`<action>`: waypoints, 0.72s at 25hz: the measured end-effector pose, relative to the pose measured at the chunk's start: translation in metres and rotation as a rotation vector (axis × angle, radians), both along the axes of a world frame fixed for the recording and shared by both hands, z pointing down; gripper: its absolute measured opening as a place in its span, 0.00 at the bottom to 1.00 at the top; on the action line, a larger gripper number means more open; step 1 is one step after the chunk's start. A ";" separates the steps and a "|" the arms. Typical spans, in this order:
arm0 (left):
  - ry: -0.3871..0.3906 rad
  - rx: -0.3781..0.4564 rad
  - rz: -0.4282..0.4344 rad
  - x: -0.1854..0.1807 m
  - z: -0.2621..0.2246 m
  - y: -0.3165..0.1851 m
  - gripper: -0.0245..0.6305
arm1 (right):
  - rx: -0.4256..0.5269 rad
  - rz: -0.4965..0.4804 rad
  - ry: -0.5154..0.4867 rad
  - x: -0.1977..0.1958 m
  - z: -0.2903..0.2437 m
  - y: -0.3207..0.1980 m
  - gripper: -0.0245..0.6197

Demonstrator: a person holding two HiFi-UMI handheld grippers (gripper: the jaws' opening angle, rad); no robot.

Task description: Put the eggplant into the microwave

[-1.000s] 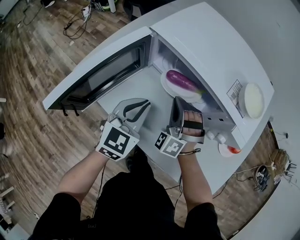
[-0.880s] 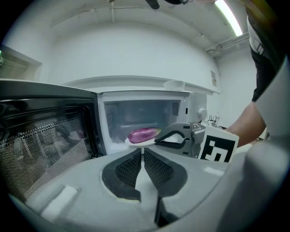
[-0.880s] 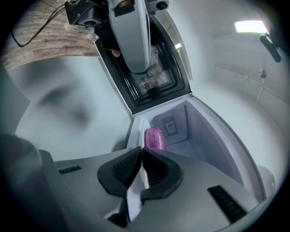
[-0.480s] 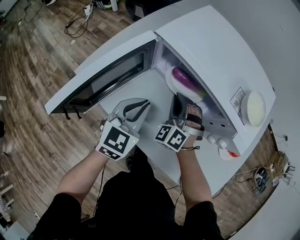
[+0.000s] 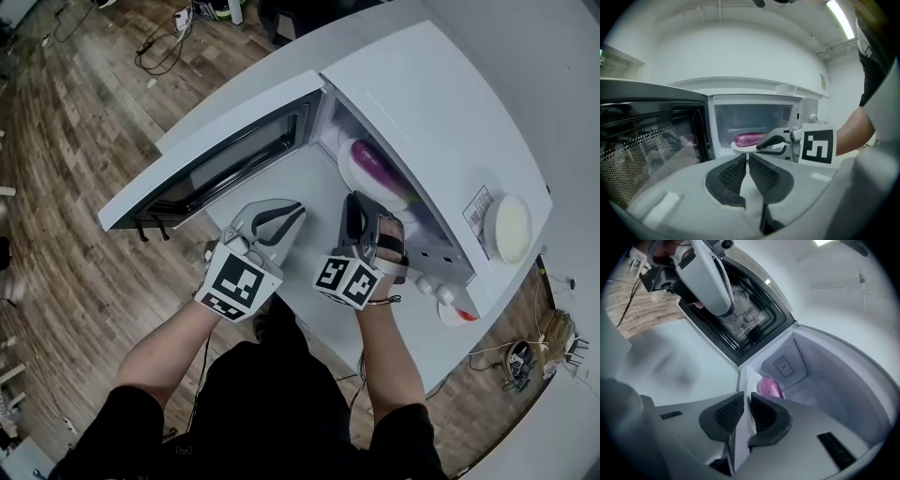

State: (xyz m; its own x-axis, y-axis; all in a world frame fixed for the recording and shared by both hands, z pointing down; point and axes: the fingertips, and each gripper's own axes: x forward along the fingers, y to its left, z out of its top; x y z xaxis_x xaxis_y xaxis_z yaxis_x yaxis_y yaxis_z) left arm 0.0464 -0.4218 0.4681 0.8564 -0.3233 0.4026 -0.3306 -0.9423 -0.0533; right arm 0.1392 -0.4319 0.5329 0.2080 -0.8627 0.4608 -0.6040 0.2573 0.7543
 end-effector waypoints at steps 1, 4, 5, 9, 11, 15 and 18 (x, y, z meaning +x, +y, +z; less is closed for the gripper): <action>0.000 0.000 0.001 0.000 0.000 0.000 0.08 | 0.000 0.005 -0.008 0.001 0.000 -0.001 0.11; -0.004 -0.002 0.000 -0.001 0.000 -0.001 0.08 | 0.005 0.036 -0.066 0.005 -0.002 -0.007 0.10; -0.007 -0.004 -0.002 -0.002 0.000 -0.001 0.08 | 0.007 0.050 -0.088 0.007 -0.003 -0.009 0.10; -0.019 -0.005 -0.007 -0.004 0.002 -0.004 0.08 | 0.009 0.102 -0.159 0.017 -0.002 -0.016 0.10; -0.021 -0.005 -0.011 -0.004 0.002 -0.007 0.08 | 0.012 0.118 -0.171 0.021 -0.002 -0.020 0.10; -0.020 -0.002 -0.012 -0.002 -0.002 -0.010 0.08 | 0.014 0.148 -0.203 0.030 -0.002 -0.025 0.10; -0.014 0.002 -0.009 0.001 -0.007 -0.012 0.08 | 0.015 0.185 -0.255 0.038 -0.003 -0.028 0.10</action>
